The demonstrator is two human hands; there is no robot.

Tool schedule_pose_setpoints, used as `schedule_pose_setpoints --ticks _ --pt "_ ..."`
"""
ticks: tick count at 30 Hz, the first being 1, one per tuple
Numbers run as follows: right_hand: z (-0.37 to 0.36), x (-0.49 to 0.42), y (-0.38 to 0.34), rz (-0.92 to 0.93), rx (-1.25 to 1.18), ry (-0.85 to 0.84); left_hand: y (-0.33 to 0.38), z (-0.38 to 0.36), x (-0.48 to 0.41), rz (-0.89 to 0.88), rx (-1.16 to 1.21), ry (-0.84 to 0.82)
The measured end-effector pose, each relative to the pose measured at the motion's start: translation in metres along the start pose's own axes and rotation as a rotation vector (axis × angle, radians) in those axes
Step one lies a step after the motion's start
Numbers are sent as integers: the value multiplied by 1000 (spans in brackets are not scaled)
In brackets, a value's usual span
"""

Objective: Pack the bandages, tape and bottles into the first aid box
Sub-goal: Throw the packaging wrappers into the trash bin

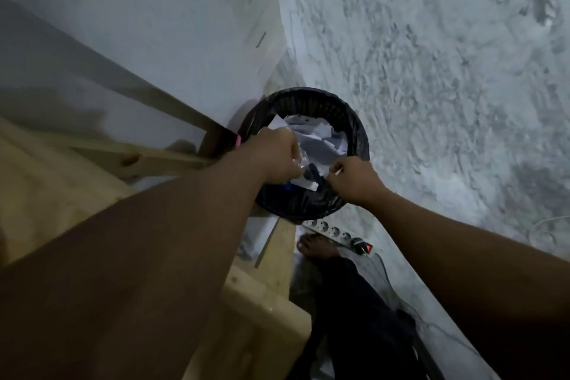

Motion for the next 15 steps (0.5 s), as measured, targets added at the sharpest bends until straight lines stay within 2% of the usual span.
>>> schedule_pose_setpoints --ticks 7,11,15 --pt "28 19 -11 28 -1 59 8 13 21 39 -1 -26" --pt "37 44 -29 38 -4 73 18 27 52 35 23 21" --pt "49 80 -63 132 16 92 33 52 95 14 30 86"
Point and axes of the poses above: each hand's wrist, its own x-axis away from the middle knuckle, its own z-axis out of the back of the hand, y = z × x, the point moved 1 cm from there along -x, towards the middle knuckle, and after that the axes turned 15 degrees about -z, right-handed, at the moved point
